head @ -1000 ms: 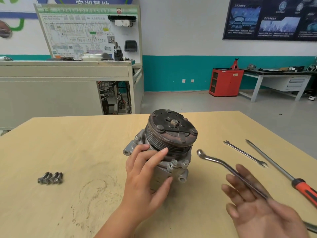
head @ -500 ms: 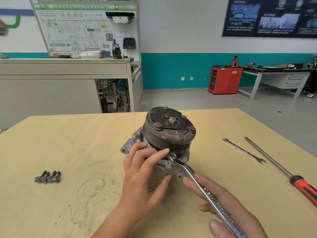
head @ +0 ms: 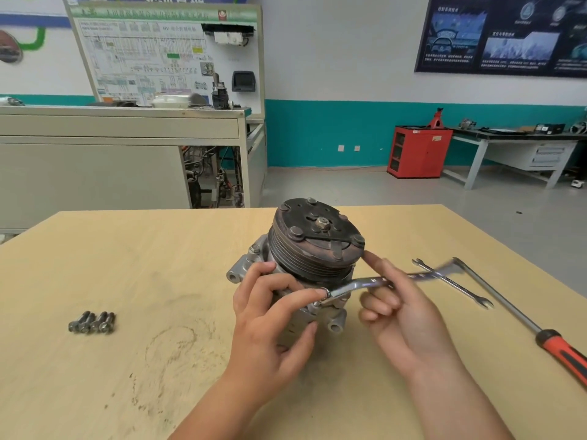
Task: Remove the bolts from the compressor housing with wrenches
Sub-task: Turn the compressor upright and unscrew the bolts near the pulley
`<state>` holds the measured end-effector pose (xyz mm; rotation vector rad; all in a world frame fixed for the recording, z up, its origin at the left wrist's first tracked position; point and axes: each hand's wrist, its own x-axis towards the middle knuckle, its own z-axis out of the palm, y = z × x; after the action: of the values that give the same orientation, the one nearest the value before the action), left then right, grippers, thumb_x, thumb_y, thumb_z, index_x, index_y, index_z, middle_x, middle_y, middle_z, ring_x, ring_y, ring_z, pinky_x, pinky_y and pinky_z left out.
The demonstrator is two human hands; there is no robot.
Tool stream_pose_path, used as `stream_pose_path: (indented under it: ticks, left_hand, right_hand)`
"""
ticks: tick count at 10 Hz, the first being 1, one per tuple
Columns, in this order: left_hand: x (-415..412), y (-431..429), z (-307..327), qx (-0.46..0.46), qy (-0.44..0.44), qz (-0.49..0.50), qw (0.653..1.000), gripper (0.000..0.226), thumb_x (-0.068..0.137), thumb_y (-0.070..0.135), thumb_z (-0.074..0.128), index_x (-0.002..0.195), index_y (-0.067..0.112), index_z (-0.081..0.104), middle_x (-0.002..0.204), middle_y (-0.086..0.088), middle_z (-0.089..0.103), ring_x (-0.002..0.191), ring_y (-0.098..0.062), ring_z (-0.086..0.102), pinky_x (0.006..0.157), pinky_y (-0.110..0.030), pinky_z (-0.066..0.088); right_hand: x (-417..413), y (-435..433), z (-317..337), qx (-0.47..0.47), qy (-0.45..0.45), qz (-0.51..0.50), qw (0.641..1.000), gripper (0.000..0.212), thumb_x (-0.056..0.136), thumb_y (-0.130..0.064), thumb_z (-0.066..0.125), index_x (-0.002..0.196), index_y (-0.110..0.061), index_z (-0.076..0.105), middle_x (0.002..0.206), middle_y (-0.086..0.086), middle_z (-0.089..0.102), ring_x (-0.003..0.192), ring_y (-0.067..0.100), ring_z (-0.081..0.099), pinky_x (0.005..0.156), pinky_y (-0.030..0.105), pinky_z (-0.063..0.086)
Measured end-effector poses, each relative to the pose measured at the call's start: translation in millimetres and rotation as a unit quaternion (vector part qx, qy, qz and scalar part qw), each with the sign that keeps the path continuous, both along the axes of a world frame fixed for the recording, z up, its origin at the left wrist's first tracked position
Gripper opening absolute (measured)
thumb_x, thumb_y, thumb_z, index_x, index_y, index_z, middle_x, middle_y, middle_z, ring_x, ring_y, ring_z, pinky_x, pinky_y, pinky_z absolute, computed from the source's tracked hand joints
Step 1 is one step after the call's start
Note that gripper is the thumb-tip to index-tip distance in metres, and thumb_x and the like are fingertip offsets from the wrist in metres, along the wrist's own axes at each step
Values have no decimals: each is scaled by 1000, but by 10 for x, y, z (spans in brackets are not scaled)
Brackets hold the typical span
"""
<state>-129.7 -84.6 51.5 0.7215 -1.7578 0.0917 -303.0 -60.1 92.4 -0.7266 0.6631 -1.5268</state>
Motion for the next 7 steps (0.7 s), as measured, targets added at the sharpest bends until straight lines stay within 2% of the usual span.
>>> stream_pose_path:
  ticks: [1,2,3,4,5,6,7]
  left_hand:
    - [22,-20,-14,-12,-11,3,1000,37,80,25,61,116,32,57,104,9,48,111,-38,48,108,-38,27]
    - [38,-18,-33,-3,-9,6,1000,53,80,27,61,131,33,45,109,10,50,124,-24,39,107,-40,29]
    - [23,-3,-39,11,5,0,1000,60,79,28,60,135,31,38,111,14,51,130,-12,34,108,-41,30]
    - [7,0,-29,13,9,-1,1000,57,78,28,60,132,27,43,109,16,51,130,-9,33,108,-40,30]
    - [-2,0,-23,7,7,7,1000,54,77,27,60,129,22,46,107,14,53,129,-12,35,107,-40,30]
    - [0,4,-21,1,1,15,1000,50,77,27,61,126,24,49,109,11,53,126,-19,38,107,-40,31]
    - [-6,-2,-23,-6,-5,23,1000,47,78,26,62,123,25,52,109,11,50,124,-23,39,106,-41,31]
  right_hand:
    - [99,-203,45,38,-77,7,996,15,82,-29,52,77,-18,62,35,-10,23,30,2,24,34,14,23]
    - [-18,-94,2,-1,-180,14,984,16,72,-35,63,67,-19,62,37,-10,24,34,2,23,37,16,27]
    - [-124,225,-132,-97,-246,91,960,46,95,-39,45,107,3,60,71,17,51,69,21,47,68,33,37]
    - [-215,582,-142,-54,-173,55,982,48,99,-13,39,136,15,26,138,42,27,126,53,31,88,51,31]
    - [-49,610,-116,-127,-93,96,983,43,89,-20,62,131,-16,50,144,11,40,133,30,36,85,36,48]
    - [50,613,-69,-89,57,150,983,91,20,-48,93,101,-18,67,104,-9,71,96,12,68,48,22,53]
    - [177,670,-69,9,186,111,976,92,4,-37,93,83,-3,58,87,-6,75,77,8,71,35,20,46]
